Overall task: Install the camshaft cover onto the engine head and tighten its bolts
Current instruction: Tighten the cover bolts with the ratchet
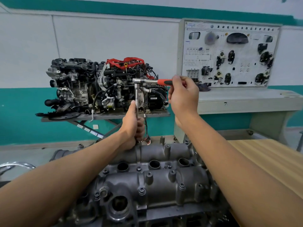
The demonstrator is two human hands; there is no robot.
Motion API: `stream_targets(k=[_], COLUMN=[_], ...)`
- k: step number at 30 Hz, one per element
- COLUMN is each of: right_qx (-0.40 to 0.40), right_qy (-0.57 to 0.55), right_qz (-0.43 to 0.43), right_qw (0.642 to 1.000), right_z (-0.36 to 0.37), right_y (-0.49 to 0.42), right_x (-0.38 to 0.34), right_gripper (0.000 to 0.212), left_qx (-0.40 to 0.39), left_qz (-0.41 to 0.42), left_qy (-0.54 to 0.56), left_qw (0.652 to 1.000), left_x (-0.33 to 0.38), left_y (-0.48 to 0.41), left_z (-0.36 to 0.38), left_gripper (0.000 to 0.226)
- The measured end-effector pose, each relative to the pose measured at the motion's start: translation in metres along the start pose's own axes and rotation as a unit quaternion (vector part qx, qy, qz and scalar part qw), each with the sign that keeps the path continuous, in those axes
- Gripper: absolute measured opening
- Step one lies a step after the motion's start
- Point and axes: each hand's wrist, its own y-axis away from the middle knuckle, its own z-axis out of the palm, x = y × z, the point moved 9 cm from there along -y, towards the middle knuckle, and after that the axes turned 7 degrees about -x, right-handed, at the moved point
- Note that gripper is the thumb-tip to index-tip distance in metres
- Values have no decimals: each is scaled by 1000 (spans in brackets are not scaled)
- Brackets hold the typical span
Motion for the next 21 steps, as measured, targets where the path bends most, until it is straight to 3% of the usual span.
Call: stream_targets(k=[3, 6, 8, 10, 13, 16, 21], right_qx=[-16, -52, -67, -69, -63, -42, -60], right_qy=[-21, -79, -57, -29, -18, -57, -104], right_qz=[-7, -126, -173, -158, -94, -34, -44], right_qw=[1000, 987, 981, 985, 993, 997, 992], right_z=[6, 15, 28, 41, 56, 65, 78], right_y=[5, 16, 21, 21, 24, 34, 35], right_x=[-12, -52, -72, -70, -37, -2, -8], right_gripper=[19, 19, 16, 16, 20, 23, 17], left_qx=[15, 6, -49, -81, -67, -26, 69], left_qz=[68, 188, 170, 118, 139, 152, 174], left_qy=[2, 19, 22, 21, 23, 22, 6], left_qw=[998, 982, 984, 989, 988, 988, 982], left_x=[23, 69, 73, 67, 86, 111, 130], left_y=[6, 15, 18, 24, 39, 51, 53], left_z=[-5, -15, -17, -25, -45, -59, -71], left_gripper=[68, 68, 70, 76, 82, 80, 61])
